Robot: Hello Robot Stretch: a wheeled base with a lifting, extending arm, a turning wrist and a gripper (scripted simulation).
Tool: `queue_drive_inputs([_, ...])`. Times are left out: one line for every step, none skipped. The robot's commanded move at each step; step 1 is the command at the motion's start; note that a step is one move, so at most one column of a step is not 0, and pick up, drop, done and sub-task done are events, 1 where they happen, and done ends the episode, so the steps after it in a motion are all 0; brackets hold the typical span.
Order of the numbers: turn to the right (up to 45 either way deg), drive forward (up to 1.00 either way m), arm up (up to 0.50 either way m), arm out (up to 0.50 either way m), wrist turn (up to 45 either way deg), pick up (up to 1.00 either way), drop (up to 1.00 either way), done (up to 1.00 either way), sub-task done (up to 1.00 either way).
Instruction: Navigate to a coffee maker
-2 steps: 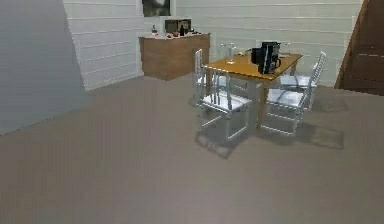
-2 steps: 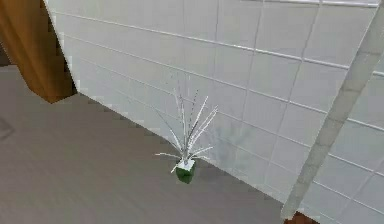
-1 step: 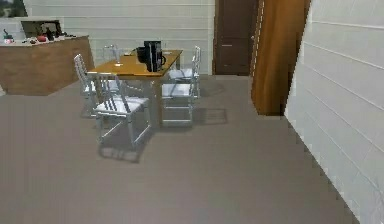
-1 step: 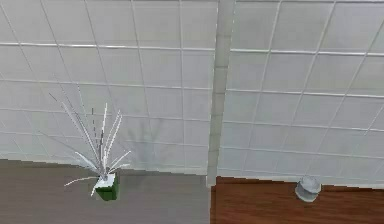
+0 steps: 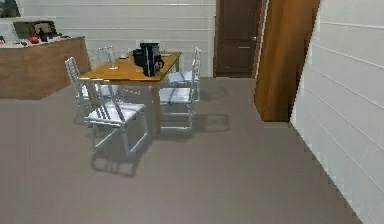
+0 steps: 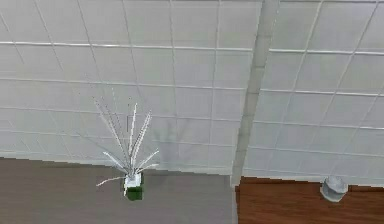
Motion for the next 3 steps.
queue_drive_inputs([12.0, 0.00, 0.00, 0.00, 0.0, 0.00, 0.00, 0.00, 0.00])
queue_drive_inputs([0.0, 1.00, 0.00, 0.00, 0.0, 0.00, 0.00, 0.00, 0.00])
queue_drive_inputs([0.0, 0.90, 0.00, 0.00, 0.0, 0.00, 0.00, 0.00, 0.00])
